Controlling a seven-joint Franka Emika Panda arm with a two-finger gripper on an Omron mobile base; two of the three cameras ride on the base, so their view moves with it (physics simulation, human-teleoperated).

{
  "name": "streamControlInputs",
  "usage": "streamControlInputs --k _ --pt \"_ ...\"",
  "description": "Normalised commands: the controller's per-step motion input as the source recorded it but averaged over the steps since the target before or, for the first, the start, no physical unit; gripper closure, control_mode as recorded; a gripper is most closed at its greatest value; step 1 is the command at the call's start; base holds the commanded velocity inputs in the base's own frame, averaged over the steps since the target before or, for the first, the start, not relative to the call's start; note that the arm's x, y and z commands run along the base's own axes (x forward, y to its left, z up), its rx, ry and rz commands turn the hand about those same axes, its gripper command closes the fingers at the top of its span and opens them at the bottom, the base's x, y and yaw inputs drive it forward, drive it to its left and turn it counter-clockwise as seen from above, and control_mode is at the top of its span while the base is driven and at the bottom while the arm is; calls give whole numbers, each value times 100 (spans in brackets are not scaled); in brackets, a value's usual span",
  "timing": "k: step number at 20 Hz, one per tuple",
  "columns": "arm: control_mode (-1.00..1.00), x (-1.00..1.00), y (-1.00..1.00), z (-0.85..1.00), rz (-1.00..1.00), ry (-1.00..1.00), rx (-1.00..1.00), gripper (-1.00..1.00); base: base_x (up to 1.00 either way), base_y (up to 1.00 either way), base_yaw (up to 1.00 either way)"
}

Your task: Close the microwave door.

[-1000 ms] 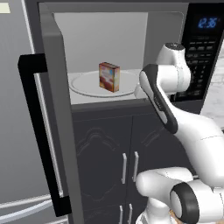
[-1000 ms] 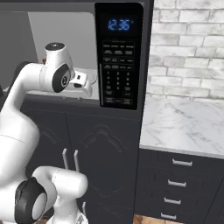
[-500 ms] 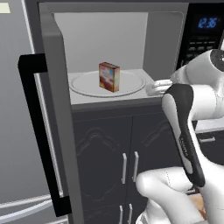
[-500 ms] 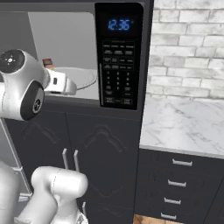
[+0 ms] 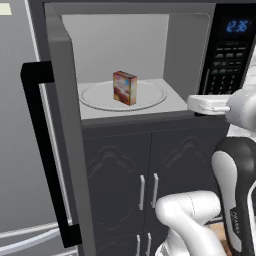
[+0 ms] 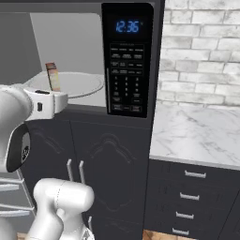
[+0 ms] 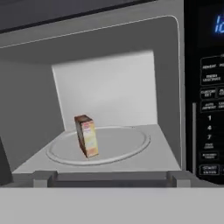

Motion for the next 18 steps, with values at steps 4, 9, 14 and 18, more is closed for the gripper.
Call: streamControlInputs --k 4,9,14,18 --pt "-100 -67 5 55 4 -38 10 -100 0 0 0" --pt "-100 -92 23 26 6 -39 4 -100 0 0 0" --pt "-100 -100 63 -5 18 -44 0 -100 0 0 0" --pt "-100 -100 50 0 30 -44 0 -100 0 0 0"
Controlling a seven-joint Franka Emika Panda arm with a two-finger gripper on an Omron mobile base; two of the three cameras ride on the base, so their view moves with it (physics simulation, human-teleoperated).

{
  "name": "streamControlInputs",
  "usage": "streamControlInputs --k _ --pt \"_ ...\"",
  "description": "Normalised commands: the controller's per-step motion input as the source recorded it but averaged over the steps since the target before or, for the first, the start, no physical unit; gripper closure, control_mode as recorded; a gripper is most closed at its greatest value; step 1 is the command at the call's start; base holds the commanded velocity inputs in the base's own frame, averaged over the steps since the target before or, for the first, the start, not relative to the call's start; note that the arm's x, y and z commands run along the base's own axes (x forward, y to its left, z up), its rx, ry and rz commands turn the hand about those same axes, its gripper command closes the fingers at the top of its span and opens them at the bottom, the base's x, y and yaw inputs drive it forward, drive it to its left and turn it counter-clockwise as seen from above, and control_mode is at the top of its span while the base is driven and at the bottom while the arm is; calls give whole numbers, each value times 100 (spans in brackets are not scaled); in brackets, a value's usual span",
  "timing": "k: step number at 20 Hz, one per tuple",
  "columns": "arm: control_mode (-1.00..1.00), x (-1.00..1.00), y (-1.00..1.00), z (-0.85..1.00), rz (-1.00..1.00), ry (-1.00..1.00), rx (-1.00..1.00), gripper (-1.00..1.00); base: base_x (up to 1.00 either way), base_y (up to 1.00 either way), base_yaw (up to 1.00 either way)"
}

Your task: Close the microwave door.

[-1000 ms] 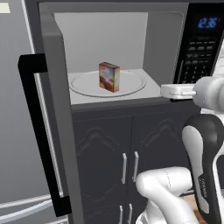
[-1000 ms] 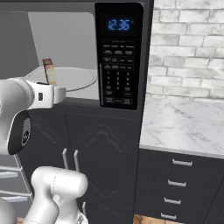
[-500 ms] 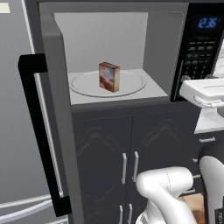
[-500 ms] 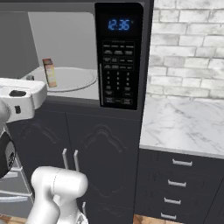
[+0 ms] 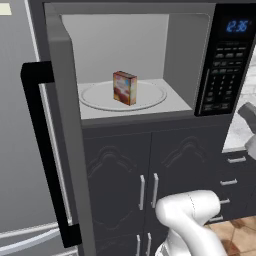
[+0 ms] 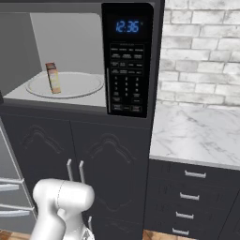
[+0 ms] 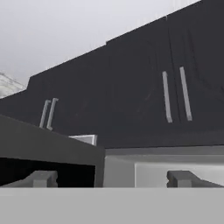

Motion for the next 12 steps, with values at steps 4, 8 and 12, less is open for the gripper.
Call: streamControlInputs --k 4,8,12 --pt "-100 -96 91 0 33 -31 0 -100 0 0 0" --pt "-100 -90 100 -18 33 -9 -4 -100 0 0 0" --pt "-100 -59 100 -21 15 -4 -21 -100 0 0 0"
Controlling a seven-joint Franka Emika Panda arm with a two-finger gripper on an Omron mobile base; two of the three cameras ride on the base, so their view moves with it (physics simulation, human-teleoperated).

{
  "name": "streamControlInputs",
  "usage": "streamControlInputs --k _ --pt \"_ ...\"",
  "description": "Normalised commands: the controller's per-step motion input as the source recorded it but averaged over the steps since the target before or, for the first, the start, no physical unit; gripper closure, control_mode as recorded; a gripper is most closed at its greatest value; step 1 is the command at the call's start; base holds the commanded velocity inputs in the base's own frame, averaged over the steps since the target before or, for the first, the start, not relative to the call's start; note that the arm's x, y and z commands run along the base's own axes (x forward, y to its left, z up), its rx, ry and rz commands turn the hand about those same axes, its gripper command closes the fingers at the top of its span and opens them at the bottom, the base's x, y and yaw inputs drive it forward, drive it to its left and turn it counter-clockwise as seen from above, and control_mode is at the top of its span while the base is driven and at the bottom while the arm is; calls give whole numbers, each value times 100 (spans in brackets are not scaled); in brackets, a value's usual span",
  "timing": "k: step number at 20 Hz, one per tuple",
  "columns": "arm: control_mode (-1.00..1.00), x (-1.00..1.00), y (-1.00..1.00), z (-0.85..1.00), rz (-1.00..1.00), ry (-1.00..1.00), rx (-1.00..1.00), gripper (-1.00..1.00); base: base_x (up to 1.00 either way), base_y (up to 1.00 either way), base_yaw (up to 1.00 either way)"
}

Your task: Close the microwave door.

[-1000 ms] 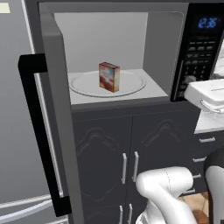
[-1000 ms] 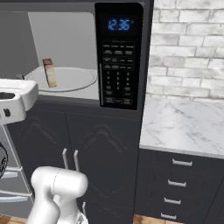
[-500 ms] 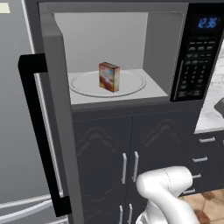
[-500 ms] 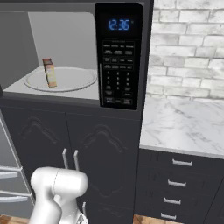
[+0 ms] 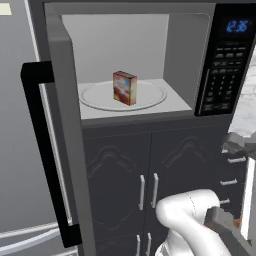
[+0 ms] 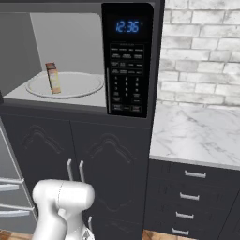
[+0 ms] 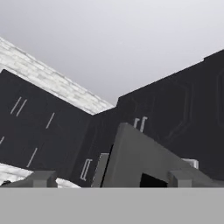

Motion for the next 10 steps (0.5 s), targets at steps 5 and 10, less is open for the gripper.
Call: streamControlInputs --k 5,10 --pt "-100 -63 96 -4 -6 0 -15 -100 0 0 0" --pt "-100 -48 81 -24 -33 5 -20 -100 0 0 0"
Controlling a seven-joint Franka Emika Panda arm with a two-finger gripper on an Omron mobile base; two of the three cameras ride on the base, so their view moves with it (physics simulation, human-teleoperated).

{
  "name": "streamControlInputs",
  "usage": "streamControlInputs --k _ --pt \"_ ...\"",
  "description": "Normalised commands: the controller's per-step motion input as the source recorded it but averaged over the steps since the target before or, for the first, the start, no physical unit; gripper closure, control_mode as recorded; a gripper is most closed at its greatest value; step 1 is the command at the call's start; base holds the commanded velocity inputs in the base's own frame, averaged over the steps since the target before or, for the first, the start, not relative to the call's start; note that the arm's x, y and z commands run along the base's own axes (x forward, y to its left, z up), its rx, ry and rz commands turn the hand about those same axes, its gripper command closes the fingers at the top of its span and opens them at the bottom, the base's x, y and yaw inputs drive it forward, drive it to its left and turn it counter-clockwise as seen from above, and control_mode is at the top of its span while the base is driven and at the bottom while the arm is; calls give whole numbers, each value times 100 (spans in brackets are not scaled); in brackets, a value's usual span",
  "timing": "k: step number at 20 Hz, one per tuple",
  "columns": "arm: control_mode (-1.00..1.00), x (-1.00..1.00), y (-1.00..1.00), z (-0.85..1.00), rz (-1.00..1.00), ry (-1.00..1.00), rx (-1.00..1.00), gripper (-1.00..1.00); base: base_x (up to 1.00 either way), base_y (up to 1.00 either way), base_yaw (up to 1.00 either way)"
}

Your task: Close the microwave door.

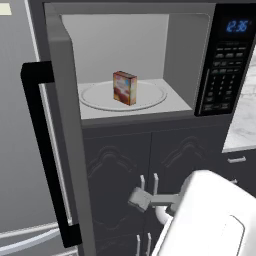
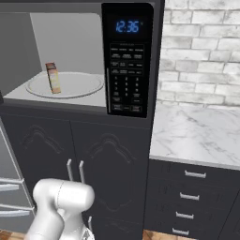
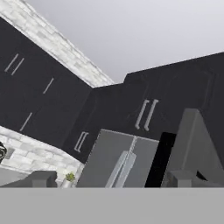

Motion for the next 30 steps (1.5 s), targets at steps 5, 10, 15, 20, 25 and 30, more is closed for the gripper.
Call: streamControlInputs --k 5,10,15,20,25,30 --pt "-100 -18 53 -14 -41 28 -18 -100 0 0 0" --pt "-100 28 23 -19 -64 23 -7 -100 0 0 0" --pt "-100 56 23 -17 -69 1 0 -100 0 0 0" --pt "-100 20 42 0 -44 16 0 -100 0 0 0" --pt "-100 19 2 -1 -45 30 0 -100 0 0 0" --pt "-100 18 -43 -7 -43 32 0 -100 0 0 0"
